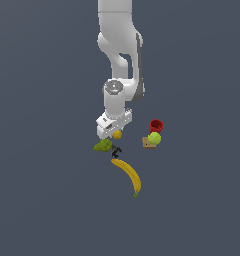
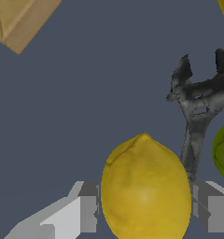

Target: Pick up a designated object from a clutter of objects.

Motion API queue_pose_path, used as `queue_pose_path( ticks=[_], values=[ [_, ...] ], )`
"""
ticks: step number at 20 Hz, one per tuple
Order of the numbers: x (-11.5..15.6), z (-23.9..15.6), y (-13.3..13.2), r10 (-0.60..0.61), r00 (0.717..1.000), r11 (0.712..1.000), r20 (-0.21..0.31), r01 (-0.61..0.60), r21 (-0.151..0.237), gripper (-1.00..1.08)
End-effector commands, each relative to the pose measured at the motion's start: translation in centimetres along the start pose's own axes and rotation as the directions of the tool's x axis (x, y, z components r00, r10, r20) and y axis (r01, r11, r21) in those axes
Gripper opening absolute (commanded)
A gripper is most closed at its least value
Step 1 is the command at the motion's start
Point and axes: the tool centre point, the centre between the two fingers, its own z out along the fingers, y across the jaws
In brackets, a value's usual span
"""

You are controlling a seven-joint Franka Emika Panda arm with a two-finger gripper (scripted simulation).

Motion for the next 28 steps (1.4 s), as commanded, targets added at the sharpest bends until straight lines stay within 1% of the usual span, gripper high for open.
queue_pose_path(
  ticks=[1, 6, 11, 28],
  values=[
    [0.5, -0.6, 0.0, 0.0, 1.0, 1.0, -0.001, 0.0, -0.001, -1.0],
    [2.0, -2.6, -0.1, 0.0, 1.0, 1.0, -0.001, 0.0, -0.001, -1.0],
    [4.3, -5.6, -0.3, 0.0, 1.0, 1.0, 0.0, 0.0, -0.001, -1.0],
    [15.0, -19.1, -0.8, -0.001, 1.0, 1.0, 0.001, 0.001, -0.001, -1.0]
  ],
)
